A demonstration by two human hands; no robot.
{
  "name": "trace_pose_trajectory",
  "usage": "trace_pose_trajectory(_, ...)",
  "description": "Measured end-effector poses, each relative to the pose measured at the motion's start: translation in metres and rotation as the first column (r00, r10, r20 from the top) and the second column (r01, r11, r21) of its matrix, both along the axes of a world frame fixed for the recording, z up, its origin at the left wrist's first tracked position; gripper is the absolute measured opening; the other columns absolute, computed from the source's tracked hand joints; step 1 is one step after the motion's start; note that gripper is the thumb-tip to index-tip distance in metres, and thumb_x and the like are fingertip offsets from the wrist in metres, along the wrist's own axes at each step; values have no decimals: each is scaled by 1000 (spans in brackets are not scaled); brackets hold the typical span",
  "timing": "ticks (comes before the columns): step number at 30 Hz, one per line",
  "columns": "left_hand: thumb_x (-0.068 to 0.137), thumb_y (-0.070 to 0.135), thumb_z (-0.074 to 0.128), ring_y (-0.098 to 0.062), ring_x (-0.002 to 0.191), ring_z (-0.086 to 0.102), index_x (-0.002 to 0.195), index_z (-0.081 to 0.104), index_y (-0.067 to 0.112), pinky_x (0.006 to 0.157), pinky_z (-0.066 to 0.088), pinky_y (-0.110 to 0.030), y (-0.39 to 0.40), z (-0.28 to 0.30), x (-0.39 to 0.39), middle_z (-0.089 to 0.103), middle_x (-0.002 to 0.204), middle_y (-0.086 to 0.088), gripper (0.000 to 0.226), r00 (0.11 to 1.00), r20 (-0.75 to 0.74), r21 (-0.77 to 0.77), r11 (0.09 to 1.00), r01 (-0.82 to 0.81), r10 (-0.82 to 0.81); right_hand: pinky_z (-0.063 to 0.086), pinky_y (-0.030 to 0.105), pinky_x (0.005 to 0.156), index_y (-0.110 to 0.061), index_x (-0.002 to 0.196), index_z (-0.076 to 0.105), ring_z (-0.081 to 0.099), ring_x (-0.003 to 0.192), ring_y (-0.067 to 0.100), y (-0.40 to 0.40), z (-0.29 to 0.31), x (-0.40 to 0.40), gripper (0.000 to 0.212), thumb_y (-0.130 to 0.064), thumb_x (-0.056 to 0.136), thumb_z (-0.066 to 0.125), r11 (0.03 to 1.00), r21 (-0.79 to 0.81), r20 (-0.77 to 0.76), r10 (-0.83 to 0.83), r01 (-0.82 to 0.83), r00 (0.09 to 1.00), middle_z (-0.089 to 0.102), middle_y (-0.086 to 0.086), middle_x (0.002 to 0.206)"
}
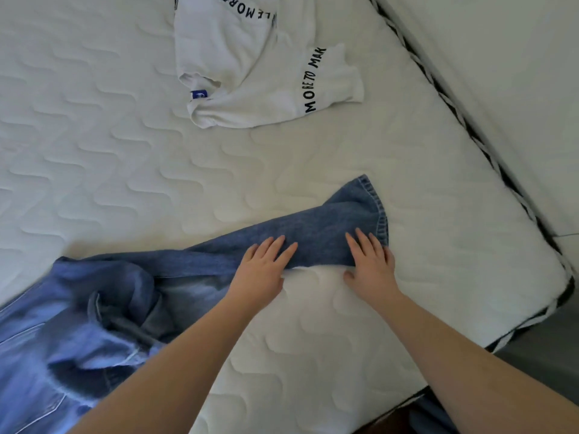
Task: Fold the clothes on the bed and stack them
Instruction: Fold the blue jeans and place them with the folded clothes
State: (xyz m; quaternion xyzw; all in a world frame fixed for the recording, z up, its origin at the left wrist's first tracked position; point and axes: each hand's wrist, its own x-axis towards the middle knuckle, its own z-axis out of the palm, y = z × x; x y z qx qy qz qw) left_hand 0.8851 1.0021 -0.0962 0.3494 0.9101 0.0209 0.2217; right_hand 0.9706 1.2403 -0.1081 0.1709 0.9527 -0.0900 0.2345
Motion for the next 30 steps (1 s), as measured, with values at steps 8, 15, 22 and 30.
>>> trace_pose_trajectory(8,98,25,48,-28,140,26,155,6,31,102,40,-49,31,-13,-12,19,159,-5,71,1000,-26,-179,984,-11,7,20,48,118,-17,150,36,36,141,27,17,-17,-1,63,-21,91,56,977,126,-221,198,-173,955,38,6,154)
trace_pose_trajectory(15,99,40,43,-23,117,51,147,30,27,95,41,-39,47,-1,-29,53,132,-1,52,996,-88,-46,999,-19,14,37,37,98,-16,104,72,66,87,25,55,22,-28,22,-9,84,70,980,-190,-500,-150,60,853,74,0,93)
trace_pose_trajectory(22,98,22,53,-14,114,57,139,51,28,92,41,-23,96,37,-46,63,129,5,41,940,301,500,813,-299,160,46,9,76,-28,100,66,64,82,-2,63,80,-72,37,-2,76,77,733,-680,-485,-468,19,738,69,-14,86)
trace_pose_trajectory(30,98,25,54,-4,89,67,107,69,40,80,52,-18,108,100,-94,73,92,14,23,776,625,493,730,-473,81,33,31,110,-23,129,59,46,127,12,85,76,-81,57,-28,77,81,786,-608,-348,-392,113,852,57,-7,133)
